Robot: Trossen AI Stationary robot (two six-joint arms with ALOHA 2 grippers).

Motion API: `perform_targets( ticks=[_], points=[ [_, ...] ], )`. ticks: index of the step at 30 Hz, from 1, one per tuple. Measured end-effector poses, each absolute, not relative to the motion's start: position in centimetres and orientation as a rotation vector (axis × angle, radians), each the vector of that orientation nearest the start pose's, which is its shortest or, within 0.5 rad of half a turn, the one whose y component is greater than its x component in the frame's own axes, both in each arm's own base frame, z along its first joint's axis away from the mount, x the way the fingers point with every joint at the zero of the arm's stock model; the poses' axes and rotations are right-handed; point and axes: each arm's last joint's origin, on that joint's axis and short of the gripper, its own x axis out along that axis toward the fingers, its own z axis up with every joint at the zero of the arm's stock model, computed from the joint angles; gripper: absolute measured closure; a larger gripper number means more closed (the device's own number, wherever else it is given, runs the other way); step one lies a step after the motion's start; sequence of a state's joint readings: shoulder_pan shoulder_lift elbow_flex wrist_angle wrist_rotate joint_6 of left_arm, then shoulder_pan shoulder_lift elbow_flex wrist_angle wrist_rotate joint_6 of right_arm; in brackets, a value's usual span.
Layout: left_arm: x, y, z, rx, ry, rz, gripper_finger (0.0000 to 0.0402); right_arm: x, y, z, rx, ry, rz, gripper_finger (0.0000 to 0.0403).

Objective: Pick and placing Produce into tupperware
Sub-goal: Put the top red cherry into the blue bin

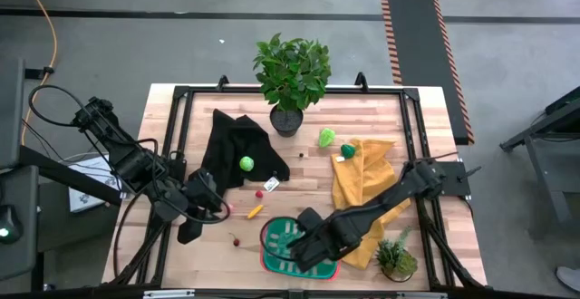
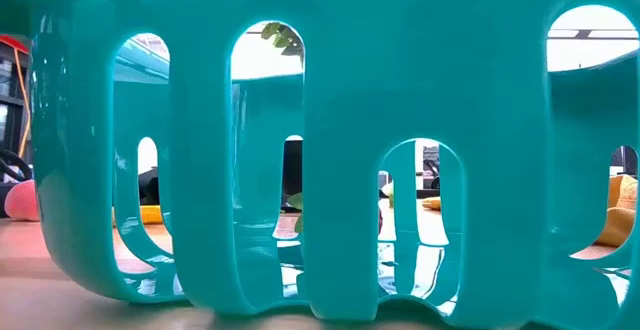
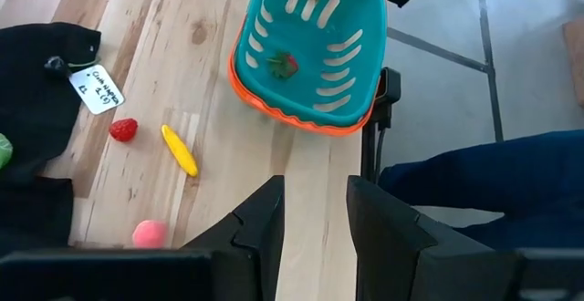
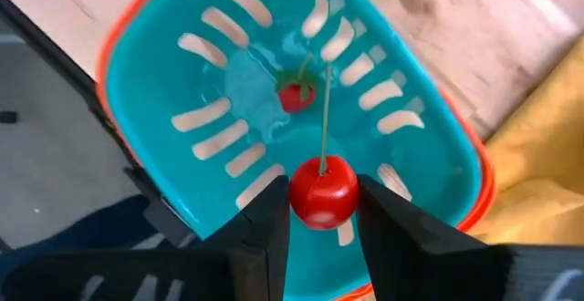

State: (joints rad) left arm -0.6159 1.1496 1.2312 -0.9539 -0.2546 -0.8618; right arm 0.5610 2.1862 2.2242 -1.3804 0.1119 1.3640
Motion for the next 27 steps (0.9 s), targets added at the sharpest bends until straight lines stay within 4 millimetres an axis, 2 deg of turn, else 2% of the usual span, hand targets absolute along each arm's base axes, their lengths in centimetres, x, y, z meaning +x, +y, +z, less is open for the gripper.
perform_targets(
  ticks=[5,23,27],
  points=[
    [17.7,-11.7,35.0,-0.418,0.883,0.017,0.0291,37.9,23.6,27.1,0.703,1.312,-0.543,0.0309],
    [17.5,-11.6,34.8,-0.402,0.922,0.013,0.0291,40.1,24.6,22.2,0.748,1.359,-0.595,0.0309],
    [17.5,-11.6,34.8,-0.401,0.92,0.012,0.0291,40.5,24.4,21.7,0.763,1.359,-0.606,0.0309]
  ],
)
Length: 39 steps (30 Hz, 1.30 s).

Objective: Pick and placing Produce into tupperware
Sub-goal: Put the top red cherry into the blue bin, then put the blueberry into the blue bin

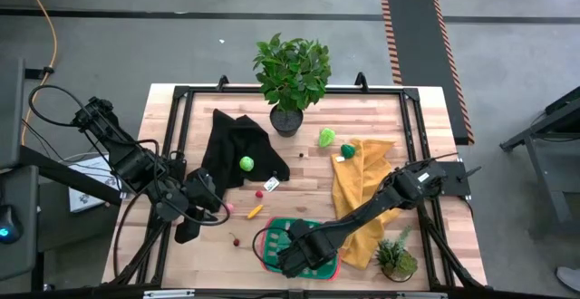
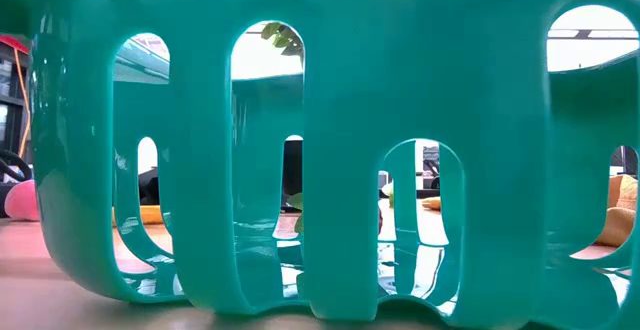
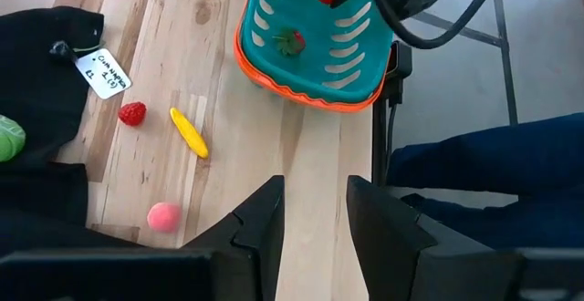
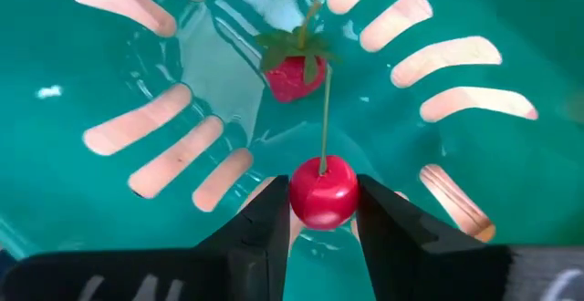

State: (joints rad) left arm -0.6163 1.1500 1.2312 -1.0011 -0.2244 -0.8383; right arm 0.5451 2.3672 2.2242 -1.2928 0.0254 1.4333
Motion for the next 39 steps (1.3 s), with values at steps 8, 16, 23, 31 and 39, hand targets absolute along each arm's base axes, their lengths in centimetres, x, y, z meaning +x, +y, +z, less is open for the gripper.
perform_targets(
  ticks=[8,16,23,31,39],
  points=[
    [17.5,-11.6,34.8,-0.403,0.918,0.01,0.0291,41.3,24.1,20.9,0.782,1.346,-0.607,0.0309],
    [17.5,-11.6,34.8,-0.405,0.918,0.012,0.0291,41.7,24.0,20.5,0.795,1.339,-0.602,0.0309],
    [17.5,-11.6,34.8,-0.406,0.918,0.012,0.0291,41.8,24.0,20.5,0.799,1.335,-0.596,0.0308],
    [17.5,-11.6,34.8,-0.406,0.918,0.012,0.0291,42.0,24.1,20.5,0.811,1.321,-0.577,0.027],
    [17.5,-11.6,34.8,-0.406,0.918,0.012,0.0291,42.0,24.1,20.5,0.815,1.32,-0.579,0.025]
  ],
)
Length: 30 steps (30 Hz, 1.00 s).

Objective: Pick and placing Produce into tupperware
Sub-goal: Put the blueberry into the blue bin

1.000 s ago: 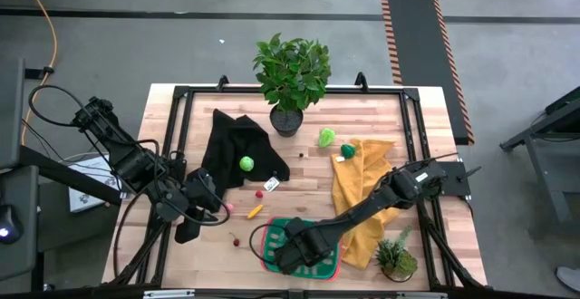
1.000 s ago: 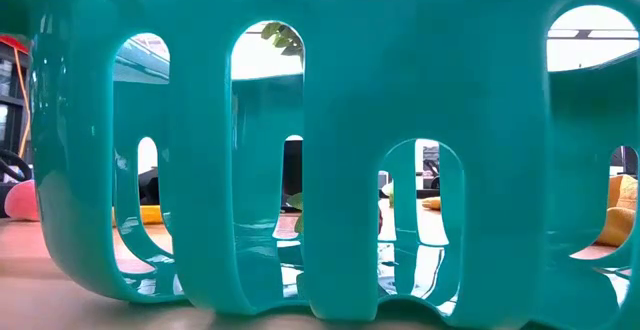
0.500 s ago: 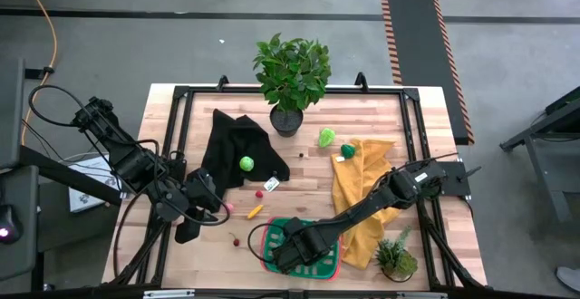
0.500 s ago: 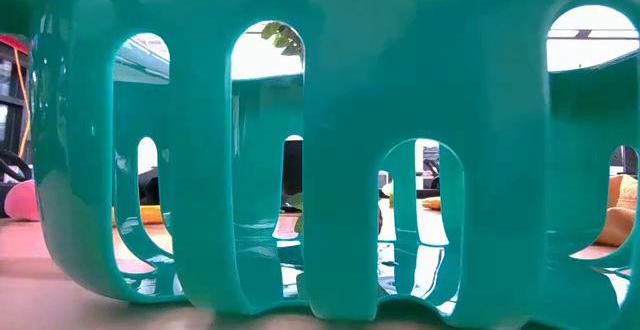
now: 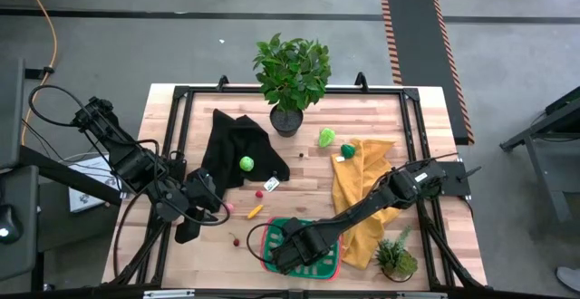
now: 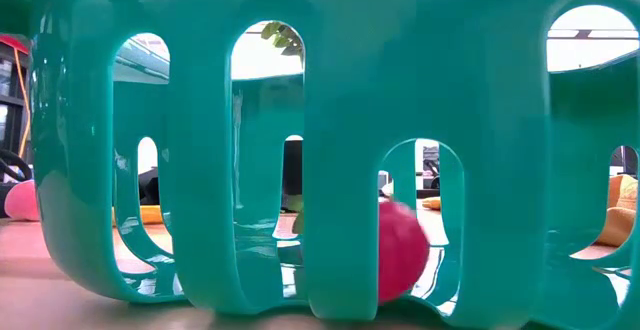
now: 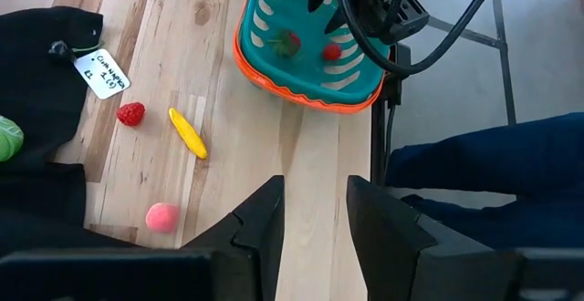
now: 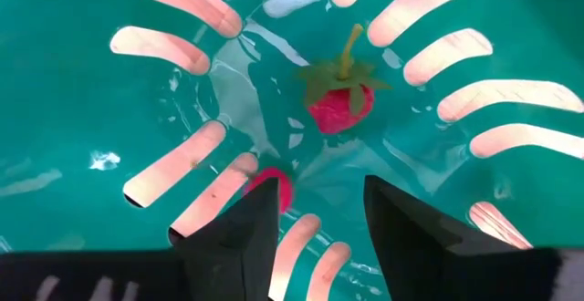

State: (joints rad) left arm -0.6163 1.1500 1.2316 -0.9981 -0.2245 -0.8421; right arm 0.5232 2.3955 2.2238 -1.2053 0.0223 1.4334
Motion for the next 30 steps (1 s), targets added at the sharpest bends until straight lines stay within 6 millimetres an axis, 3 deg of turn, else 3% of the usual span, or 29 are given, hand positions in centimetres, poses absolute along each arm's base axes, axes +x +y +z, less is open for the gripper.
perform_targets(
  ticks=[7,13,19,24,30],
  points=[
    [17.5,-11.6,34.8,-0.406,0.915,0.015,0.0291,41.8,24.1,21.1,0.762,1.335,-0.539,0.0249],
    [17.5,-11.6,34.8,-0.406,0.914,0.015,0.0291,41.0,23.2,25.6,0.71,1.217,-0.577,0.0249],
    [17.5,-11.6,34.8,-0.41,0.913,0.017,0.0291,38.5,21.5,29.2,0.72,1.1,-0.732,0.0249],
    [17.6,-11.5,34.9,-0.407,0.896,0.038,0.0291,36.7,20.5,31.0,0.725,1.048,-0.846,0.0249],
    [17.6,-11.4,34.9,-0.421,0.878,0.076,0.0291,36.5,19.2,32.7,0.726,1.009,-0.821,0.0249]
  ],
)
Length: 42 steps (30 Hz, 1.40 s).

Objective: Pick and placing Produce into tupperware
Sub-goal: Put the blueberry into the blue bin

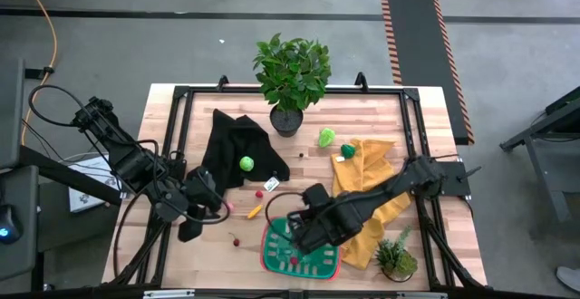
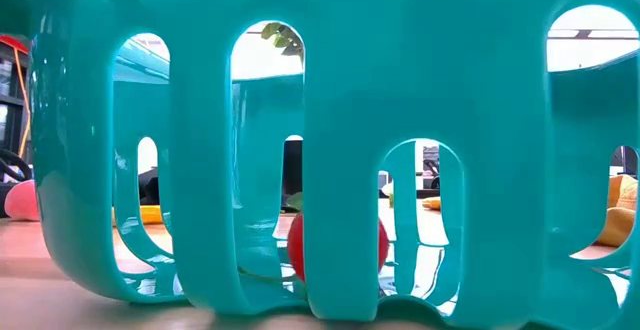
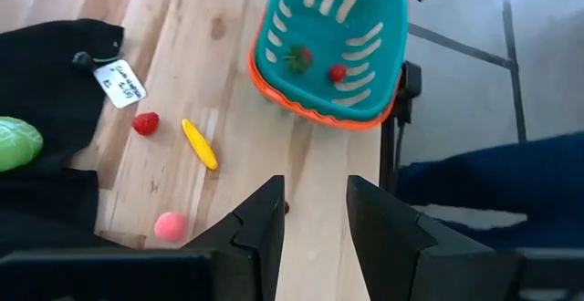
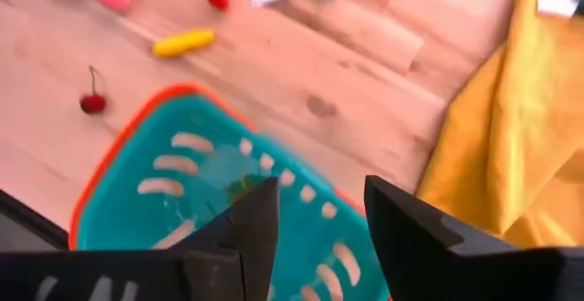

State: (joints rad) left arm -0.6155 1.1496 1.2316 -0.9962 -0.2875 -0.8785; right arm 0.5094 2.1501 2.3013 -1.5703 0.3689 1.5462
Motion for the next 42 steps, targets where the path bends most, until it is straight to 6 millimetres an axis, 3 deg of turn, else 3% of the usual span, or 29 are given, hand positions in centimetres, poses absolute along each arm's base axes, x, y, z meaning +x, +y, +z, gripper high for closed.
perform_targets(
  ticks=[6,16,22,29,31,34,38,42],
  points=[
    [17.6,-11.3,34.9,-0.43,0.853,0.115,0.0291,34.8,17.3,36.5,0.687,0.855,-0.794,0.0249],
    [17.7,-11.1,35.0,-0.401,0.793,0.188,0.0291,30.4,12.7,43.5,0.585,0.588,-0.769,0.0249],
    [17.9,-10.8,35.0,-0.389,0.761,0.227,0.0291,28.0,9.7,46.3,0.508,0.536,-0.755,0.0249],
    [19.3,-8.5,35.7,-0.414,0.686,0.284,0.0291,25.1,5.9,49.0,0.38,0.451,-0.813,0.0249],
    [19.9,-7.5,35.9,-0.424,0.67,0.282,0.0291,24.3,5.0,49.0,0.355,0.455,-0.839,0.0249],
    [20.7,-6.2,36.4,-0.447,0.631,0.28,0.0291,22.8,3.7,47.5,0.334,0.497,-0.895,0.0249],
    [21.3,-4.8,36.7,-0.443,0.597,0.294,0.0291,20.2,2.8,43.4,0.371,0.565,-0.982,0.0249],
    [21.5,-3.7,36.6,-0.439,0.591,0.34,0.0291,17.9,3.3,38.5,0.453,0.565,-1.024,0.0249]
  ],
)
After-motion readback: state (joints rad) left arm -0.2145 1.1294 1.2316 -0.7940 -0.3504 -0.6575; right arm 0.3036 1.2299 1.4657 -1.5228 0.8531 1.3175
